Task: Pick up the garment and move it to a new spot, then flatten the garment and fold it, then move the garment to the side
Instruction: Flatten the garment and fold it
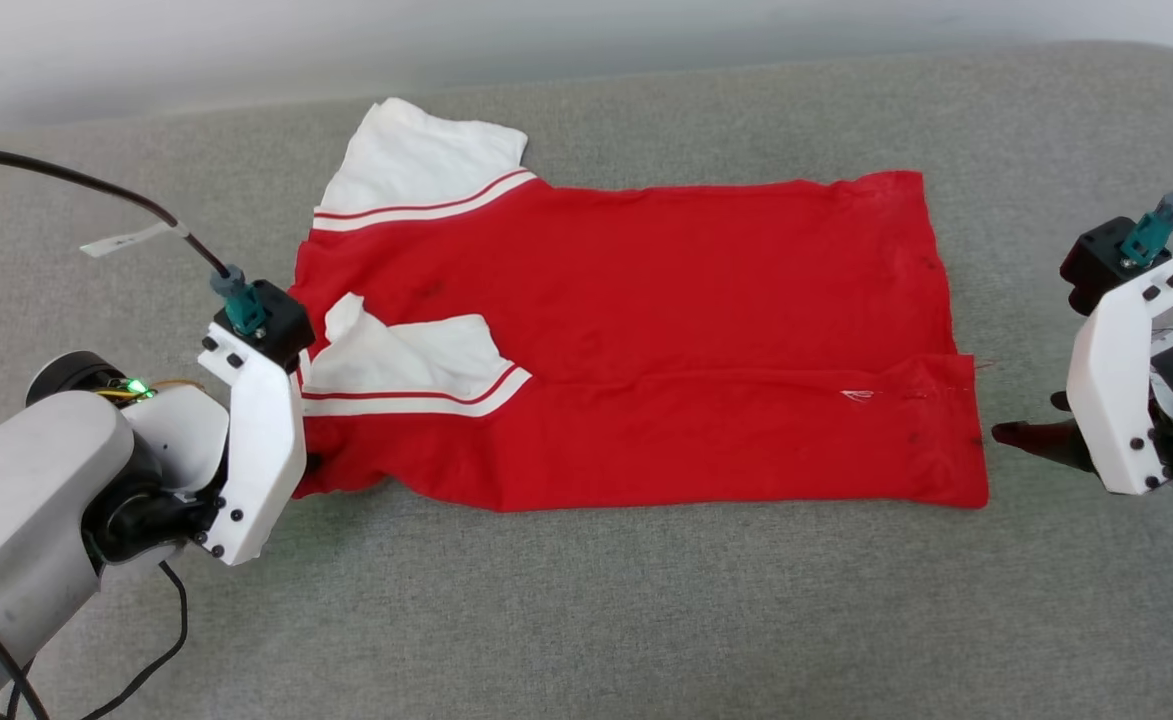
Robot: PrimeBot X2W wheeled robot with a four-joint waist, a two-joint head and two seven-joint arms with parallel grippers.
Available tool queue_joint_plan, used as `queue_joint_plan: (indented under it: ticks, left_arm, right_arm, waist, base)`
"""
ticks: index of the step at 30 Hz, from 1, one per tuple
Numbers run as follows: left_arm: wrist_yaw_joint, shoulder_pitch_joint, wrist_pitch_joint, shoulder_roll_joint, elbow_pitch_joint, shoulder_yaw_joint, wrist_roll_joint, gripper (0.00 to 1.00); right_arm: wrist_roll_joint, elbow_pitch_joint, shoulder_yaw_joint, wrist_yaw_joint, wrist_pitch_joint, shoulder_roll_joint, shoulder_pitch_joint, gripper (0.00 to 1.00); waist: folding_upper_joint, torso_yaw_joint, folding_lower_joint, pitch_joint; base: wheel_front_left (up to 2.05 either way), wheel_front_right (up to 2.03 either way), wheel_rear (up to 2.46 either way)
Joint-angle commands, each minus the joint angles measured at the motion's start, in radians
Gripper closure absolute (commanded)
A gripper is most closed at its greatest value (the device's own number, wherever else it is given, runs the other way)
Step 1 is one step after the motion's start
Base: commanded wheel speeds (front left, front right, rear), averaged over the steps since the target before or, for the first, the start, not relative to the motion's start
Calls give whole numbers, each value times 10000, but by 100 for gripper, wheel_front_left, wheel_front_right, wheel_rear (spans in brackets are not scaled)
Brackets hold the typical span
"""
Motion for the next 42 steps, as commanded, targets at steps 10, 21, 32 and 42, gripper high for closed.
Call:
queue_joint_plan:
  ticks: [10, 21, 32, 42]
  left_arm:
    - [0, -267, -63, -103, -136, -92, 147, 100]
    - [-1, 132, -335, -6, 181, -224, -169, 100]
    - [42, 989, -651, 632, -317, -361, -636, 100]
    - [515, 2456, -987, 1342, -1606, -775, -964, 100]
  right_arm:
    - [352, 1532, 176, -6, -33, 1624, 789, 0]
    - [540, 1078, 185, 8, -1183, 1544, 907, 100]
    - [895, -406, 320, -6, -1767, 119, 1252, 100]
    - [1019, -1328, 587, -8, -1891, -961, 2144, 100]
  waist:
    - [0, 262, 0, 735]
    - [0, 111, 0, 471]
    - [0, -35, 0, -408]
    - [0, -146, 0, -627]
  base:
    - [0, 0, 0]
    - [0, 0, 0]
    - [0, 0, 0]
    - [0, 0, 0]
